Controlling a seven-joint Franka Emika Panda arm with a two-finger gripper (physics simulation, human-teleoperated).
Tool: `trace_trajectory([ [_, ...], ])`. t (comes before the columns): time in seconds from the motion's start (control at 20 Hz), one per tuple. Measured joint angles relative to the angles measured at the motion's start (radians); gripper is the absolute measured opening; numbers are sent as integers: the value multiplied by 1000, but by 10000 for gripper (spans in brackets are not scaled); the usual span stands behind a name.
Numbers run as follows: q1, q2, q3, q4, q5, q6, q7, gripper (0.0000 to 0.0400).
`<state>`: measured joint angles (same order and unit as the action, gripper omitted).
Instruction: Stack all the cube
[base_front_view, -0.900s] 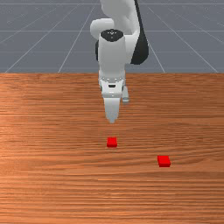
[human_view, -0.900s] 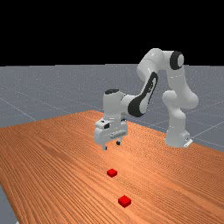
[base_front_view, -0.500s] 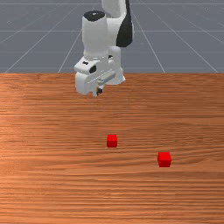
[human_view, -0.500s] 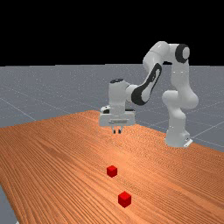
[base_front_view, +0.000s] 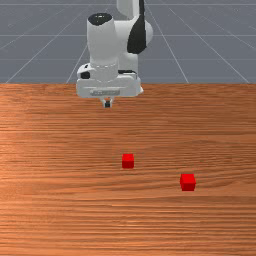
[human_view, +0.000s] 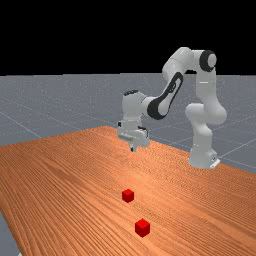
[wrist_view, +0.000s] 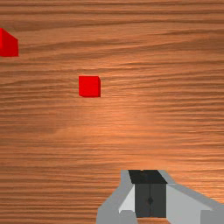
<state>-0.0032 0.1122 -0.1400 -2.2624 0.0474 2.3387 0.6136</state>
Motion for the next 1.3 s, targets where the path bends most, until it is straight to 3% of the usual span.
trace_trajectory([
  [0.45, 6, 58, 12, 107, 10, -4, 13, 0],
  [0.5, 6, 101, 18, 152, 23, -5, 9, 157],
  [0.55, 6, 149, 26, 192, 34, -6, 6, 252],
  [0.6, 10, 192, 34, 226, 41, -8, 10, 310],
  [0.7, 21, 308, 47, 328, 59, -9, 46, 367],
  [0.95, 36, 502, 69, 437, 79, 11, 76, 397],
  [1.3, 44, 570, 72, 421, 91, 77, 98, 400],
])
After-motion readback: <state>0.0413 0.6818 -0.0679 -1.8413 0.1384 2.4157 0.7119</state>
